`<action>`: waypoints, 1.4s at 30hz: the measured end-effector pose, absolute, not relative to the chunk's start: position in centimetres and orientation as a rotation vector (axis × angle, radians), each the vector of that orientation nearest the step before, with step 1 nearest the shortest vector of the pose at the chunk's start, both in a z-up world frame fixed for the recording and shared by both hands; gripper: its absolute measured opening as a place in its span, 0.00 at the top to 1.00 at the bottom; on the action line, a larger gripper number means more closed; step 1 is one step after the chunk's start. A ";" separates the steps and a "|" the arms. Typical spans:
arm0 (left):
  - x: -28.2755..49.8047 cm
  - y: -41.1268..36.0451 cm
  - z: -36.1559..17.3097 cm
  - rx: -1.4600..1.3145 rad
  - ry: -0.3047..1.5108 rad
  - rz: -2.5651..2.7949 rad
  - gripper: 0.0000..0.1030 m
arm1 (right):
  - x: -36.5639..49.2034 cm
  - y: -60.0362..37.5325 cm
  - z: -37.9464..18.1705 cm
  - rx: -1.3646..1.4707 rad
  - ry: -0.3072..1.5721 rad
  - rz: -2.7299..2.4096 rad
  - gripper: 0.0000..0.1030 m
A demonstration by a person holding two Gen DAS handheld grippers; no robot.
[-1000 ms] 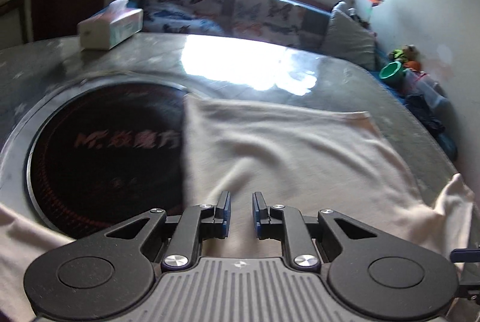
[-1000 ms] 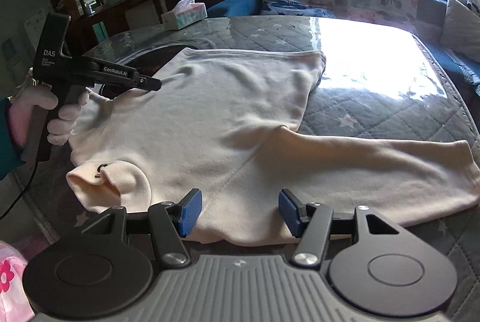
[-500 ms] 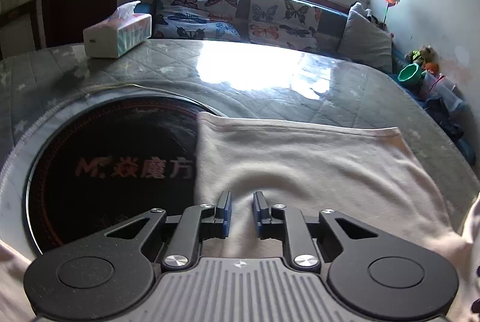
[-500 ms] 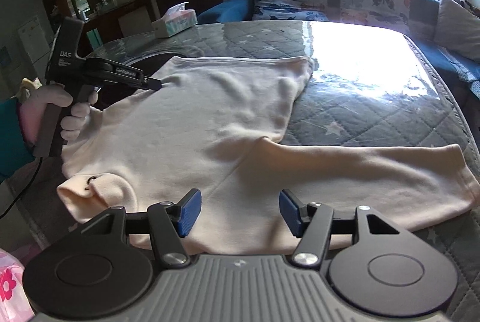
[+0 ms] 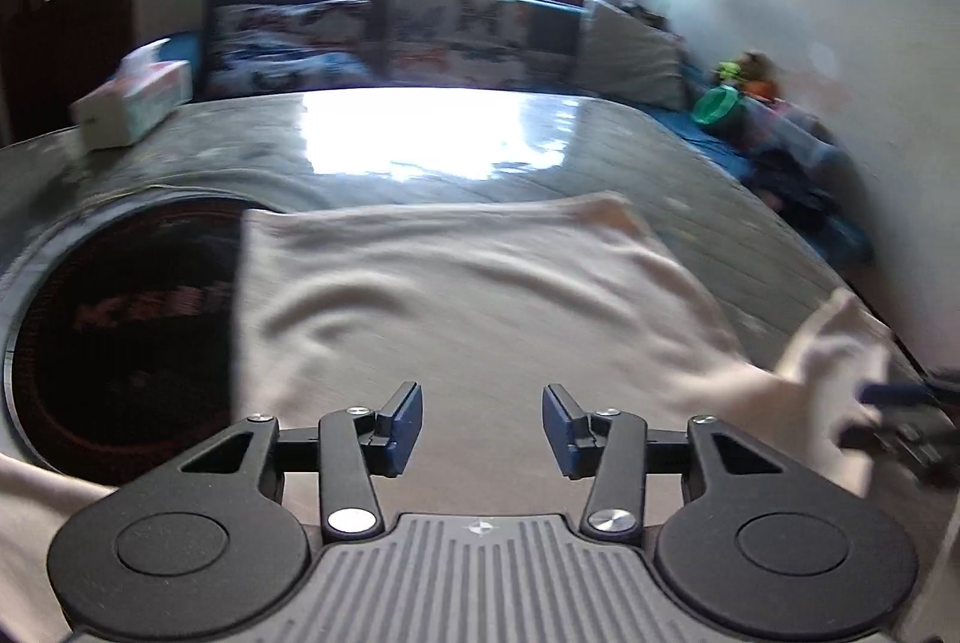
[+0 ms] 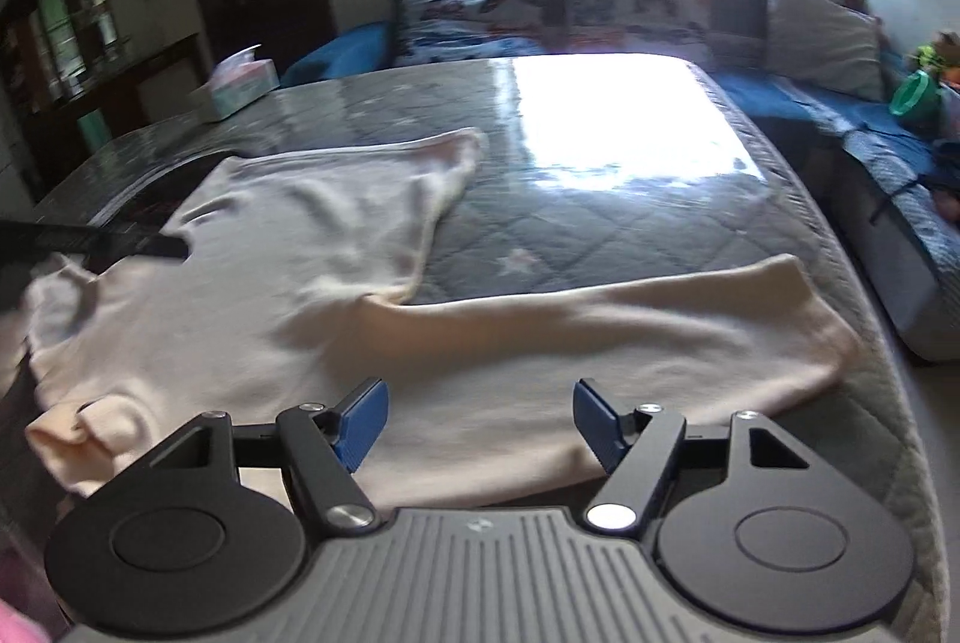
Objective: Fold clothes
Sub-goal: 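Grasp the sweatshirt sleeve cuff with the right gripper, then lift the sleeve with the right gripper and fold it across the body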
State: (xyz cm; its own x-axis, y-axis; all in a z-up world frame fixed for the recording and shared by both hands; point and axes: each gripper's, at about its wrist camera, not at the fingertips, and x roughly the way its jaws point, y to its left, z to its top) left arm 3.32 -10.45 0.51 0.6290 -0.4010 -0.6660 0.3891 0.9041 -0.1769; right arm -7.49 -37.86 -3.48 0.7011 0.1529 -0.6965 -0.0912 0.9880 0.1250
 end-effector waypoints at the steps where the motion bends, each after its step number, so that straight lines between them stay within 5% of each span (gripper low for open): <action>1: 2.6 -11.0 0.6 -0.012 0.768 -0.475 0.48 | -7.5 -38.2 -3.6 0.092 0.781 0.114 0.32; 9: -0.7 -13.5 0.5 -0.003 0.771 -0.557 0.35 | -7.4 -40.4 -3.9 0.110 0.760 0.009 0.32; 16: -3.2 -14.1 1.5 0.009 0.663 -0.591 0.00 | -7.5 -42.2 -4.0 0.103 0.741 -0.079 0.34; 24: -5.1 -15.1 2.8 0.056 0.555 -0.626 0.00 | -7.5 -45.3 -4.3 0.136 0.730 -0.178 0.41; 33: -4.5 -15.8 1.8 0.055 0.638 -0.619 0.00 | -6.1 -47.9 -5.3 0.170 0.729 -0.262 0.52; 38: -4.0 -16.3 1.1 0.072 0.678 -0.597 0.00 | -5.6 -48.1 -5.6 0.163 0.717 -0.277 0.67; 40: -3.8 -16.4 0.8 0.079 0.694 -0.589 0.00 | -5.7 -48.3 -5.7 0.162 0.709 -0.274 0.86; 42: -3.6 -16.4 0.5 0.080 0.711 -0.575 0.00 | -5.9 -48.6 -5.7 0.189 0.696 -0.267 0.91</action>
